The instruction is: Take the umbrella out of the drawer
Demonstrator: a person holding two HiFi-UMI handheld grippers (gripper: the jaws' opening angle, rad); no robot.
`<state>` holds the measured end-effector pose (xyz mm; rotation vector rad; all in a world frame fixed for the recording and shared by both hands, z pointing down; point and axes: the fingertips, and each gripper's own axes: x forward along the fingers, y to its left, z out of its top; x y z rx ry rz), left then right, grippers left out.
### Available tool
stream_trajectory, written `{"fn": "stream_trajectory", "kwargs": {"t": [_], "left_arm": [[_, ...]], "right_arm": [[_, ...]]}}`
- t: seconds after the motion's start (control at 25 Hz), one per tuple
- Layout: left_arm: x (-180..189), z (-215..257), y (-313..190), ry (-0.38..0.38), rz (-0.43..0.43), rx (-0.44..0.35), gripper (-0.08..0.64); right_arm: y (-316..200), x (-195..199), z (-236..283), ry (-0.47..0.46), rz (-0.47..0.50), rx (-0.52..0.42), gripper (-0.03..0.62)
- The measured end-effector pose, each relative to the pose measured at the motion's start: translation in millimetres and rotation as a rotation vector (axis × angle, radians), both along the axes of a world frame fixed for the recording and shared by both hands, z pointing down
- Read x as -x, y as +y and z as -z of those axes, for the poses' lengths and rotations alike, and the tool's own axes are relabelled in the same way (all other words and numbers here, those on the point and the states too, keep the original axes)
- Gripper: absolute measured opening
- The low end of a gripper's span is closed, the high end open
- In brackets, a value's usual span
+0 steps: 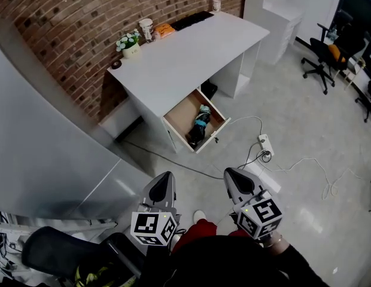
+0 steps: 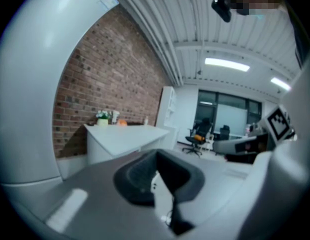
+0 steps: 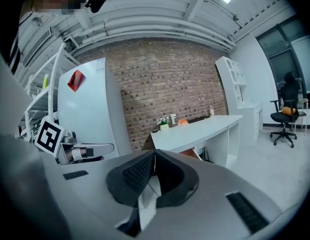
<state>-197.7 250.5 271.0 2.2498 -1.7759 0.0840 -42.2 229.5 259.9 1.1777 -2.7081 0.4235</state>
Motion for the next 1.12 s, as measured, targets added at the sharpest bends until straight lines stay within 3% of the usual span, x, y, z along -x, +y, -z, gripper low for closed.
{"fn": "stream_trajectory", "kwargs": {"t": [0.56,1.12], "left_arm": [[21.8,-11.7,-44.8,-0.005,-0.056,0.029,0.003],[13.8,-44.2,-133.3,-0.051,-0.072,0.115,0.005]], "right_arm": [[-38.3,25.9,-9.9,0.035,-0.059,0.038,0.008],[-112.3,4.2,-40.1,0.021,-0.122,0.114,0.008]]}}
